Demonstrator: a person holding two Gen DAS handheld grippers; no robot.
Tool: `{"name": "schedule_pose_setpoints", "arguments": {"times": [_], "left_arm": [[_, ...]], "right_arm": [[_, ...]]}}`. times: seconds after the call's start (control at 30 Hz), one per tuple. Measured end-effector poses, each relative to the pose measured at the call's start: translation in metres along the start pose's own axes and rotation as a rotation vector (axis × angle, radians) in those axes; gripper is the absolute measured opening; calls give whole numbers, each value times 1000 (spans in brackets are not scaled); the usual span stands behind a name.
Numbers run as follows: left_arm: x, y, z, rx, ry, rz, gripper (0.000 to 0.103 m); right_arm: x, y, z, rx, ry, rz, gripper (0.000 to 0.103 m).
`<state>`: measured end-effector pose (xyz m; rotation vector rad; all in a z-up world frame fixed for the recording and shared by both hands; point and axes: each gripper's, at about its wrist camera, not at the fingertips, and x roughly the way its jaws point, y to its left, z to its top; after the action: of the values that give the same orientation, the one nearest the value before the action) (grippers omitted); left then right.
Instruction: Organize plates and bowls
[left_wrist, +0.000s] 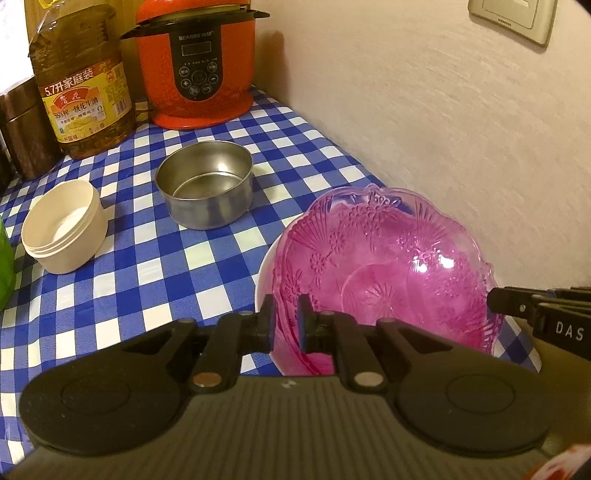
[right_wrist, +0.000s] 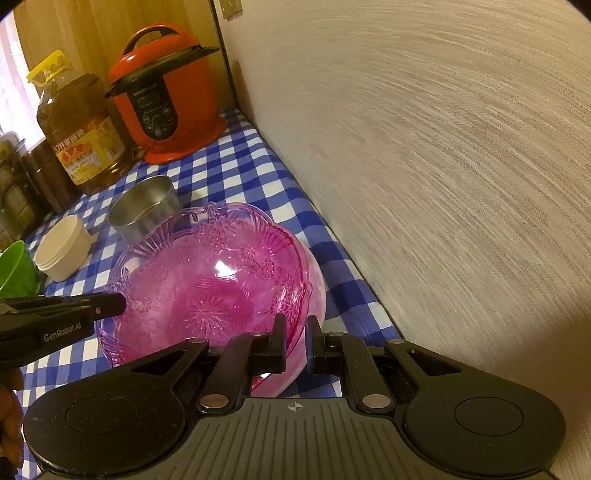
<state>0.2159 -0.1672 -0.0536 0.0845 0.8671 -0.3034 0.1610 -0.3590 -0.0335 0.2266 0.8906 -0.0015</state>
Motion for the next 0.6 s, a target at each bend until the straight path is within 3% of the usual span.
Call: {"name": "schedule_pose_setpoints", "arguments": {"times": [0.23, 0.3, 0.33, 0.6], "left_arm": [[5, 0, -1, 0, 10, -4, 14], [8, 1, -2, -6, 8, -8, 31], [7, 2, -3, -11, 3, -14, 33], [-5, 13, -8, -64, -33, -28, 33]], "right_arm": [[3, -2, 1, 16, -6, 8, 10], [5, -2, 1, 18, -10, 20, 10], [5, -2, 2, 20, -15, 20, 11], [-4, -4, 3, 50, -46, 30, 17]]}}
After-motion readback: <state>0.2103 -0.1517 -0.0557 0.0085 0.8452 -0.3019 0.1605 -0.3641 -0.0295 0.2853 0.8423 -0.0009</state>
